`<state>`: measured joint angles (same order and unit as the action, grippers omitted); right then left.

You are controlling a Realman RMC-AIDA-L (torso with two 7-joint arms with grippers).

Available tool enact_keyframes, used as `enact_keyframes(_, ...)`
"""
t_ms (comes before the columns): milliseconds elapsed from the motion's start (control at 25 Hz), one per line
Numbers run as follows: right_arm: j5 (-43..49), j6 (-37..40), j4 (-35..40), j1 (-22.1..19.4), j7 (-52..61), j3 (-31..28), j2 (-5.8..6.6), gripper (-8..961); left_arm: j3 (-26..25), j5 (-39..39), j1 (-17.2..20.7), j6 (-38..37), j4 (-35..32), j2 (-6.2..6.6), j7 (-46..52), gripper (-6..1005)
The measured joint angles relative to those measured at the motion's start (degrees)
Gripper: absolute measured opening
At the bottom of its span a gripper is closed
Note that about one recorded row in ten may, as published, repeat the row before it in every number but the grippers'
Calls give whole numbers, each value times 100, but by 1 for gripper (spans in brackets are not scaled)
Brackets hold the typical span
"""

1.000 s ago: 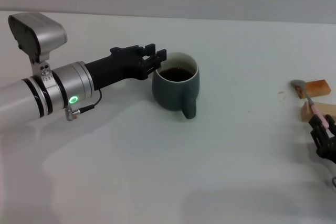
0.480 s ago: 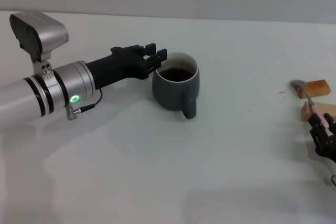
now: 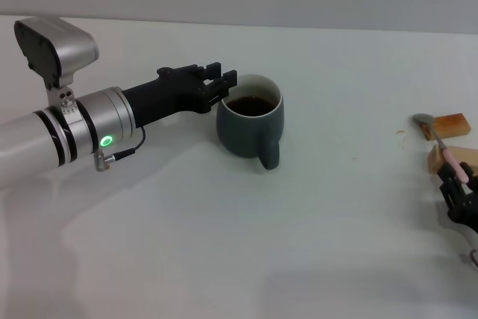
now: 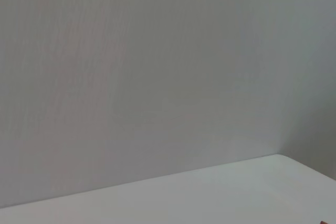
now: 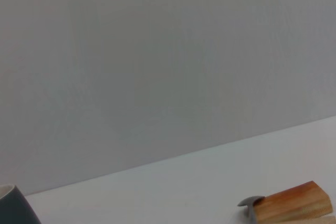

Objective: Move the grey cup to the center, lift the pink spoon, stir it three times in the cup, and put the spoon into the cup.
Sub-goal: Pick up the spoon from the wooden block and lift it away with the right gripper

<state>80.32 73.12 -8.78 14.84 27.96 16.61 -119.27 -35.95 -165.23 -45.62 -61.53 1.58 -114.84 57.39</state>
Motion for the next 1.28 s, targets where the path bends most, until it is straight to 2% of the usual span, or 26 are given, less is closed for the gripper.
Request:
enact_keyframes(640, -15, 0, 0, 10, -1, -7, -4, 200, 0, 0, 0, 22, 0, -4, 0, 346)
enact_keyframes(840, -17, 0, -1, 10, -2, -9, -9, 155, 0, 0, 6, 22, 0, -14, 0, 346)
enact_keyframes(1280, -18, 1, -1, 10, -2, -9, -9, 126, 0, 0, 9, 18, 0, -32, 0, 346)
